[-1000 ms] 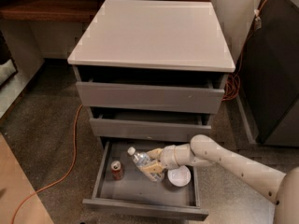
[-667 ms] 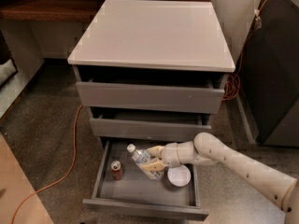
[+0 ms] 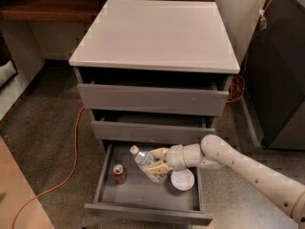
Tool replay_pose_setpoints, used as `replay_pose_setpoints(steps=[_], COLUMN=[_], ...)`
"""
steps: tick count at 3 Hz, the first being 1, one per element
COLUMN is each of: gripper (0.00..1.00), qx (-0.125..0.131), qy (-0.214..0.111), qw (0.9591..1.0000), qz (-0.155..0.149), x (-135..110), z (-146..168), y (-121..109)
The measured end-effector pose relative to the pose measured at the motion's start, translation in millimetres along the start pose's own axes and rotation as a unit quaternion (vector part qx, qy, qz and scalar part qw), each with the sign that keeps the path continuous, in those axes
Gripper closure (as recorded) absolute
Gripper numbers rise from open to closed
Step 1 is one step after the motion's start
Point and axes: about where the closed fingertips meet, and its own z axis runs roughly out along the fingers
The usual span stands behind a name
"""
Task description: Pick blue plastic bottle from bottom drawer and place on counter
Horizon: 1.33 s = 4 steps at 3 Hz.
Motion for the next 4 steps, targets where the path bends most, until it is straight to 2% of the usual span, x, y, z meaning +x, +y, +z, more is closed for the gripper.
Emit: replay_pose_setpoints(steps=[1,2,3,4], gripper=[1.00,1.00,1.00,1.00], qx=[0.001,0.008,0.013,0.011], qy=[-0.005,-0.010,-0.034,-0.047], qw=[1.0000,0.9995,0.9971,0.9951], qz=[-0.004,-0.027,-0.067,-0.087], x=[-11.9,-42.1,-104.6,-138.6], z=[-4.0,-20.7,-57.1,-77.5], y=[6.2,17.7,34.5,40.6])
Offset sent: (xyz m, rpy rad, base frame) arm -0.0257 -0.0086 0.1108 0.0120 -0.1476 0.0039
